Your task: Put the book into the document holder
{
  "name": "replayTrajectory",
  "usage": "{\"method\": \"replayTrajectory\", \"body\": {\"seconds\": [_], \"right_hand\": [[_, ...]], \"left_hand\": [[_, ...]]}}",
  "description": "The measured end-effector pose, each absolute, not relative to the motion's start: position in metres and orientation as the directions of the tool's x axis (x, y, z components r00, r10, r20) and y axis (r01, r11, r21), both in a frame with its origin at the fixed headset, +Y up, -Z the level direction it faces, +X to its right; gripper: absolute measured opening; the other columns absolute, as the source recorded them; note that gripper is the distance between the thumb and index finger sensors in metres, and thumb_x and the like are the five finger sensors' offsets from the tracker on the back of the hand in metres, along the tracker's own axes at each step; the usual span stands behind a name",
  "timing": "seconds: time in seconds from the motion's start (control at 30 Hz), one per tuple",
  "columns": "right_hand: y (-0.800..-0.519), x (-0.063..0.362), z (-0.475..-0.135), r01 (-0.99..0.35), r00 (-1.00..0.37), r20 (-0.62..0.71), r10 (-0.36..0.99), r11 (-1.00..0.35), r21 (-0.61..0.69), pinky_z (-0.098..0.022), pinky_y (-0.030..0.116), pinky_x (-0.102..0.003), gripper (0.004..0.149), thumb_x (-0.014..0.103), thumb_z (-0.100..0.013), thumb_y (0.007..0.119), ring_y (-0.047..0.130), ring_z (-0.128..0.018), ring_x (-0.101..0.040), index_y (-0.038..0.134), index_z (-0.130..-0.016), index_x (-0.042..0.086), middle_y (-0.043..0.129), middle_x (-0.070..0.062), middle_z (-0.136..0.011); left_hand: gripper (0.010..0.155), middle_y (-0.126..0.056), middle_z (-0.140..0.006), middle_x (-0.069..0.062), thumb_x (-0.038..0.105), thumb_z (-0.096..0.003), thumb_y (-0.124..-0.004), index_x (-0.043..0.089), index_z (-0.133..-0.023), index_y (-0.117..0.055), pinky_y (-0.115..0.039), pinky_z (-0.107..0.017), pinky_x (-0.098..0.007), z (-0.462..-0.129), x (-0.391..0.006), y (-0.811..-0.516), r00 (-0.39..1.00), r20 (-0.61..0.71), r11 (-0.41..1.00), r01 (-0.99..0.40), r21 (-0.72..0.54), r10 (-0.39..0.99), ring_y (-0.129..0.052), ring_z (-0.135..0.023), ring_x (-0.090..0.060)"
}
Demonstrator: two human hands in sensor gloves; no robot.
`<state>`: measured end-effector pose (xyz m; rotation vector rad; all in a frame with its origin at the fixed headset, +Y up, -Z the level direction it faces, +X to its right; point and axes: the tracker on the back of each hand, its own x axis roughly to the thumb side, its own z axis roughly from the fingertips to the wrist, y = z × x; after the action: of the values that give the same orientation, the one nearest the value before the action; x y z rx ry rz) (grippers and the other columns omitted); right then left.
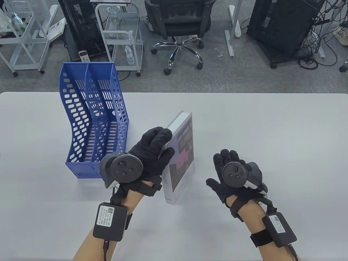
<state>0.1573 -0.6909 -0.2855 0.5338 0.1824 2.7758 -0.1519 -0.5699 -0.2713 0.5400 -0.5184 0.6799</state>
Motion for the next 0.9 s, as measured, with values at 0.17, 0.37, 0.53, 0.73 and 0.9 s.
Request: {"method": "replayTrajectory", "body": {"seconds": [0.17, 0.37, 0.53, 0.73, 0.9], "right_hand": [[-0.693, 0.154, -0.286, -0.239, -0.890, 0.355, 0.285, -0.956, 0.169, -0.059, 0.030, -0.076, 0.085, 0.053, -0.045, 0.070, 0.016, -0.090, -0.060, 0.025, -0.098, 0.004, 0.015, -0.027, -0.103], [-0.696, 0.153, -0.287, -0.230, -0.892, 0.354, 0.281, -0.956, 0.181, -0.059, 0.030, -0.076, 0.085, 0.053, -0.045, 0.071, 0.015, -0.090, -0.060, 0.024, -0.097, 0.004, 0.015, -0.027, -0.103], [-0.696, 0.153, -0.286, -0.228, -0.893, 0.354, 0.279, -0.957, 0.181, -0.059, 0.030, -0.076, 0.085, 0.053, -0.045, 0.071, 0.015, -0.091, -0.059, 0.024, -0.098, 0.004, 0.015, -0.027, -0.103], [-0.697, 0.154, -0.287, -0.230, -0.893, 0.348, 0.286, -0.954, 0.195, -0.059, 0.030, -0.076, 0.086, 0.053, -0.045, 0.071, 0.014, -0.091, -0.059, 0.024, -0.098, 0.004, 0.014, -0.027, -0.103], [-0.696, 0.156, -0.286, -0.244, -0.890, 0.345, 0.300, -0.950, 0.197, -0.059, 0.030, -0.076, 0.086, 0.053, -0.045, 0.071, 0.014, -0.090, -0.059, 0.024, -0.098, 0.004, 0.014, -0.027, -0.103]], "left_hand": [[0.057, -0.063, -0.099, 0.011, 0.046, -0.0433, -0.083, 0.037, -0.096, -0.061, -0.085, -0.054, -0.041, -0.245, -0.194, -0.545, 0.735, 0.595, 0.605, -0.646, 0.466, 0.326, -0.096, -0.071, -0.031], [0.057, -0.063, -0.100, 0.012, 0.046, -0.0434, -0.082, 0.038, -0.095, -0.062, -0.085, -0.055, -0.041, -0.223, -0.232, -0.507, 0.844, 0.508, 0.579, -0.505, 0.640, 0.173, -0.096, -0.072, -0.030], [0.056, -0.064, -0.099, 0.012, 0.046, -0.0436, -0.082, 0.038, -0.095, -0.062, -0.085, -0.055, -0.041, -0.218, -0.250, -0.496, 0.888, 0.443, 0.579, -0.426, 0.695, 0.122, -0.096, -0.072, -0.030], [0.055, -0.064, -0.099, 0.012, 0.046, -0.0436, -0.082, 0.038, -0.095, -0.063, -0.085, -0.055, -0.041, -0.219, -0.272, -0.497, 0.931, 0.349, 0.583, -0.343, 0.736, 0.107, -0.096, -0.072, -0.031], [0.055, -0.064, -0.099, 0.012, 0.046, -0.0436, -0.082, 0.039, -0.095, -0.063, -0.085, -0.055, -0.041, -0.237, -0.284, -0.504, 0.945, 0.295, 0.568, -0.321, 0.758, 0.141, -0.096, -0.072, -0.030]]}}
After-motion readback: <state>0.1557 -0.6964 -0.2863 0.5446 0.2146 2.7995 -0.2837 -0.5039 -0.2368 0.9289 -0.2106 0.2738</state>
